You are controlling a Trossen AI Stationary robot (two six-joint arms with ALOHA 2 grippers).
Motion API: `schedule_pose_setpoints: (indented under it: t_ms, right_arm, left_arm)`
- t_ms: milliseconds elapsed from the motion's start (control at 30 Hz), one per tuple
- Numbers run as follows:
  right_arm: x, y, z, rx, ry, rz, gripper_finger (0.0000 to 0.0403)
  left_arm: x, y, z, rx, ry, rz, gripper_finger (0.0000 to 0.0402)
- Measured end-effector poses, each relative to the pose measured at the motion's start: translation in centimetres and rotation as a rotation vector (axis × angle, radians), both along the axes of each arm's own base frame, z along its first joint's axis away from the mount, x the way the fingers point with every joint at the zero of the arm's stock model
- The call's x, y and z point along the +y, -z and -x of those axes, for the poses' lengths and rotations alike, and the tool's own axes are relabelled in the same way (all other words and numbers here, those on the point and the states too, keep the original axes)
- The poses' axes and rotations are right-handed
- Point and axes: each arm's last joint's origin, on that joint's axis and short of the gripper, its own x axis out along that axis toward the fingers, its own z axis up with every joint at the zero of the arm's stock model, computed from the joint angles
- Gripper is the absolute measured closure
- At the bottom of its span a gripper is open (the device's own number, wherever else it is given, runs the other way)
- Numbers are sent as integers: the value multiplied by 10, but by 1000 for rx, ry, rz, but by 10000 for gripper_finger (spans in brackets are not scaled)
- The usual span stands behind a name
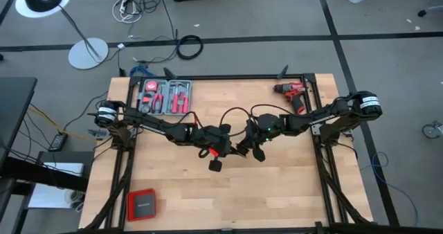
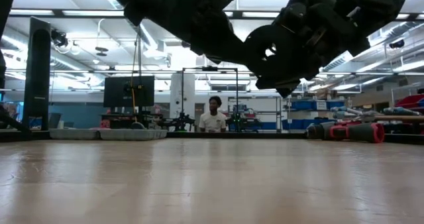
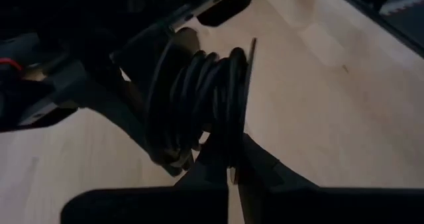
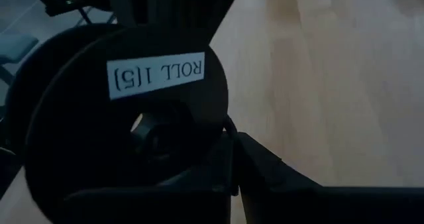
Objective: Coil cords
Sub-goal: Coil the black wire on the spool
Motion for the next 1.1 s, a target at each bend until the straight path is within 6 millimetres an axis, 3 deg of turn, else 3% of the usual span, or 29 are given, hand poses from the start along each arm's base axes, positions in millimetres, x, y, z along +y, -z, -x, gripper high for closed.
schedule_pose_setpoints:
  t_ms: [133, 433, 567, 733, 1100]
  right_arm:
    - [1, 2, 1, 16, 3, -14, 387]
    - [1, 5, 3, 35, 3, -11, 330]
    - [2, 17, 12, 89, -15, -47, 334]
    - [7, 25, 20, 128, -66, -98, 349]
    - [1, 34, 28, 253, 45, -55, 358]
  left_arm:
    - [-2, 5, -3, -9, -33, -4, 392]
    - [-4, 21, -3, -70, -72, 20, 392]
    - [-3, 28, 0, -78, -90, 28, 392]
    - [7, 37, 4, -129, -260, 1, 392]
    - [10, 47, 5, -97, -238, 82, 392]
